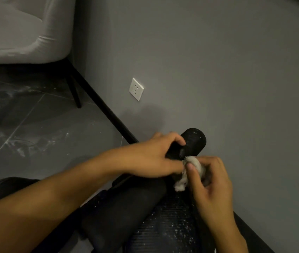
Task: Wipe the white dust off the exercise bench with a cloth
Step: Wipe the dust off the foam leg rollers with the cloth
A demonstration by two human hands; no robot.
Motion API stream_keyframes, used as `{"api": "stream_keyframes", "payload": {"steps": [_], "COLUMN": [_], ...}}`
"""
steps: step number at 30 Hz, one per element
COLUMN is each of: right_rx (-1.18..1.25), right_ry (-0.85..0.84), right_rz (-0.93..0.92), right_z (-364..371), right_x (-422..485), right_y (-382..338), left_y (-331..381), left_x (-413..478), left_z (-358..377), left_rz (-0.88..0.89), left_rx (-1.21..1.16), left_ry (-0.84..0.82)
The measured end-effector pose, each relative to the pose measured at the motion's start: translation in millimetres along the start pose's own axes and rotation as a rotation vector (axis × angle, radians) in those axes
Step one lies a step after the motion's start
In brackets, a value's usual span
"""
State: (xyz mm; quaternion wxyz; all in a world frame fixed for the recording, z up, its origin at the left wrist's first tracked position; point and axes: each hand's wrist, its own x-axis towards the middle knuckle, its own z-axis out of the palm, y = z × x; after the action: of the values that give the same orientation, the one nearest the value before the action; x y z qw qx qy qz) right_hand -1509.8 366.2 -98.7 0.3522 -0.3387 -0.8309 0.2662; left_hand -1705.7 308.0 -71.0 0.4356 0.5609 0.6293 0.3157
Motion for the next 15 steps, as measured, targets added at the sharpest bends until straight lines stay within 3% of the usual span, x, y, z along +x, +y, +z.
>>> {"api": "stream_keyframes", "payload": {"steps": [3,15], "right_rx": [-0.043,-0.084], "right_ry": [-0.017,-0.166], "right_rz": [0.019,0.011], "right_z": [-3.9,-6.7], "right_x": [12.7,7.4], "right_y": [-7.9,-20.0], "left_y": [-1.3,-9.0], "left_x": [13.0,38.2], "left_z": [-8.5,-26.8], "left_rz": [-0.045,-0.105], "left_rx": [-0.185,-0.488], "left_ry": [-0.043,-0.289]}}
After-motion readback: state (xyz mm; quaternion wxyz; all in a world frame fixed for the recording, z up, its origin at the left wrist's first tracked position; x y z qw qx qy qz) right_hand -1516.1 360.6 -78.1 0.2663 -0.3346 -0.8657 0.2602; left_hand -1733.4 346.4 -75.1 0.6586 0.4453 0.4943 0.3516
